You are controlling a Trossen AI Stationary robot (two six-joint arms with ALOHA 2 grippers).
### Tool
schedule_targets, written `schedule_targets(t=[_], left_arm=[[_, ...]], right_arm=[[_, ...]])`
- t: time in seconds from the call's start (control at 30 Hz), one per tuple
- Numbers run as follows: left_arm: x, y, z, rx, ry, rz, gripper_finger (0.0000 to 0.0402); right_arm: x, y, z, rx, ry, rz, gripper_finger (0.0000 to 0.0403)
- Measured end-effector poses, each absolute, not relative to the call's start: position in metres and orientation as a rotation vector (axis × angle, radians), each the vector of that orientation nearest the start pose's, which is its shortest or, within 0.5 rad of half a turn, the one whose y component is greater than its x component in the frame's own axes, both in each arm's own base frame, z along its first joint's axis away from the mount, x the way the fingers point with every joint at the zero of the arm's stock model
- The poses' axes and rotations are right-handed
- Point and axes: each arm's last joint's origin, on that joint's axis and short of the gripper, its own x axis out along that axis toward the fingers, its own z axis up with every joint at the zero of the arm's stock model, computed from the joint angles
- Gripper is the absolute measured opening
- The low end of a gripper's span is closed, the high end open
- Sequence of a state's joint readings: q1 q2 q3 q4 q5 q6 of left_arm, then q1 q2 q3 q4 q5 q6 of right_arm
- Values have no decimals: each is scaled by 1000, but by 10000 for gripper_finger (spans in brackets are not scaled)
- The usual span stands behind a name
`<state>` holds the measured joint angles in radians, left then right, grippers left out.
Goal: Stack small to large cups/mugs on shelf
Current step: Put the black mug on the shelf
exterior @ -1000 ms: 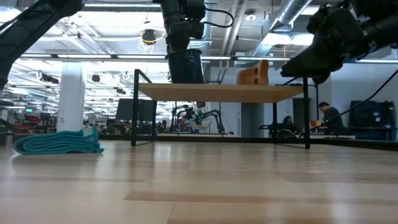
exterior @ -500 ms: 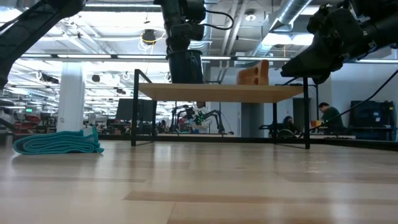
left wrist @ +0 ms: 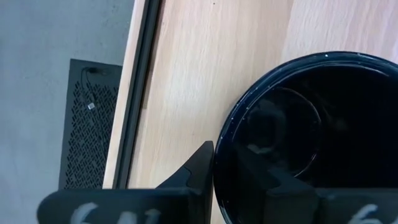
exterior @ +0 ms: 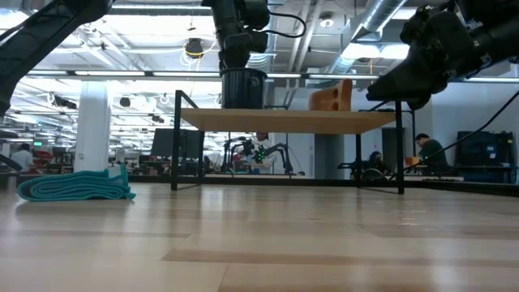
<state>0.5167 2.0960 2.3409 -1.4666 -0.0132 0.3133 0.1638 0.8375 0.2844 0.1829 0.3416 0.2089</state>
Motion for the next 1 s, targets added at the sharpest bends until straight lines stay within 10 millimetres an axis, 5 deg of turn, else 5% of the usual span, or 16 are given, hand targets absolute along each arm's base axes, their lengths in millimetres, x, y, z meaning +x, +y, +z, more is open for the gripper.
schedule_targets(t=[0.4, 1.0], left_arm=[[361, 202, 354, 11, 1231, 242, 40], [372, 201, 358, 100, 1138, 231, 126]], right_arm=[[171, 18, 187, 112, 342, -212, 134], [171, 18, 187, 112, 342, -213, 134]])
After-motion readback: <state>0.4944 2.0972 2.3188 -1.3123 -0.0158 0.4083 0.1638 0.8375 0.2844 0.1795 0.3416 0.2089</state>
